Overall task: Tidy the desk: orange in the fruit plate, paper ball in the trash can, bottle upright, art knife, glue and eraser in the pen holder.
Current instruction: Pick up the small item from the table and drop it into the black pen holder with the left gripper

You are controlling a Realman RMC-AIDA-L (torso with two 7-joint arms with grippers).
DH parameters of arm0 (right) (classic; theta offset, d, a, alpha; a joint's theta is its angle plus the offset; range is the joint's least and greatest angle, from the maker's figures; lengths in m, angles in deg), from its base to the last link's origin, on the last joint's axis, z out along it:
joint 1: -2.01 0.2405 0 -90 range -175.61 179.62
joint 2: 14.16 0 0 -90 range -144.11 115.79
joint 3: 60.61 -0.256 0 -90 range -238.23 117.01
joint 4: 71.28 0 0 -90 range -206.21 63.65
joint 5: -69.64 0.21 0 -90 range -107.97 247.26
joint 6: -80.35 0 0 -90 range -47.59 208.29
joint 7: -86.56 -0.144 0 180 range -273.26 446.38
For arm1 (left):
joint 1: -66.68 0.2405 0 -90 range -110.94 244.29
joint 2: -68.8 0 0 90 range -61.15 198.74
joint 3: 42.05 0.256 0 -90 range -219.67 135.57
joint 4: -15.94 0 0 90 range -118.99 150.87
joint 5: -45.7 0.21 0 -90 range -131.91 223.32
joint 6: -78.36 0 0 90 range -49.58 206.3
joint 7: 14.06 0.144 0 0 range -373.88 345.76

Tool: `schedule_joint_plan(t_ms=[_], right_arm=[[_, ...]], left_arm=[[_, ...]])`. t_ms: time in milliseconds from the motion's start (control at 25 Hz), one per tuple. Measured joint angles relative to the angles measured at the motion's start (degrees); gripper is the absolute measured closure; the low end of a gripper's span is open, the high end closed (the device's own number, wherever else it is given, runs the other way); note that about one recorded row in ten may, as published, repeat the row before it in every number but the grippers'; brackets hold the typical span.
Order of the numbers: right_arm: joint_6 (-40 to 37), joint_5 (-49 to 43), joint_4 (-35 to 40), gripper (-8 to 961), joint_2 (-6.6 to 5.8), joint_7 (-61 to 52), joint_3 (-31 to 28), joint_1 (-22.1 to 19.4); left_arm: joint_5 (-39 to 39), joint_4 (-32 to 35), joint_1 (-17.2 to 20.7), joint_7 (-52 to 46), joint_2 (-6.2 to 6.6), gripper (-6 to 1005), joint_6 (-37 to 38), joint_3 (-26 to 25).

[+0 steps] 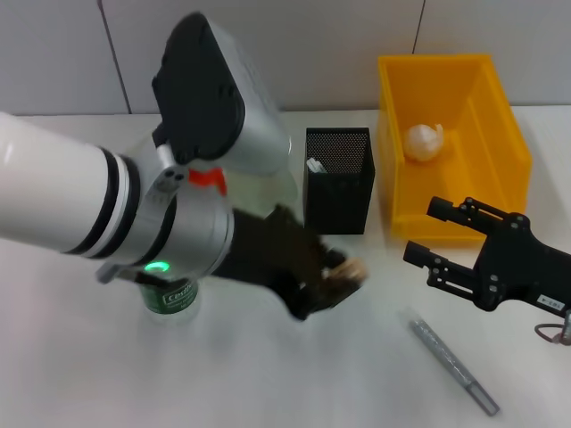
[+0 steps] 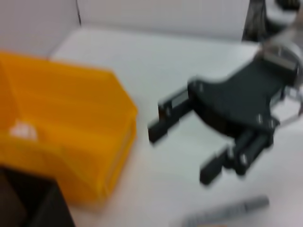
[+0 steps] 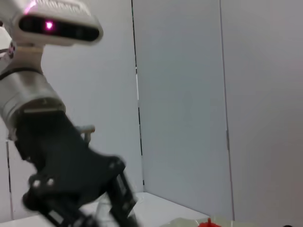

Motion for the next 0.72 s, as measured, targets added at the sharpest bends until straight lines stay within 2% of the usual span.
schedule_joint_plan(t_ms=[160, 280, 400, 560, 640, 720], right_arm=[[-0.1, 0.1, -0.2, 255, 0.0, -0.2, 0.0, -0.6], [-0.1, 0.2, -0.2, 255, 0.0, -0.2, -0.6, -1.1], [-0.7, 0.2, -0.3, 255, -0.14, -0.2, -1.9, -2.0], [-1.0, 0.2, -0.6, 255, -0.38, -0.2, -2.3, -2.9], [-1.2, 0.2, -1.0, 255, -0.49, -0.2, -3.5, -3.9], [-1.4, 0.1, -1.2, 255, -0.55, -0.3, -4.6, -4.7]], left_arm=[[-2.2, 0.0, 0.9, 2.0, 0.11, 731, -4.0, -0.1], [-2.2, 0.0, 0.9, 2.0, 0.11, 731, -4.0, -0.1], [-6.9, -1.1, 4.0, 9.6, 0.03, 731, -15.5, 0.1], [-8.8, -3.0, 4.6, 12.0, -0.04, 731, -19.3, 0.3], [-10.6, -5.7, 4.6, 13.6, -0.06, 731, -24.4, 1.5], [-10.9, -6.6, 4.5, 14.2, -0.06, 731, -26.1, 1.9]])
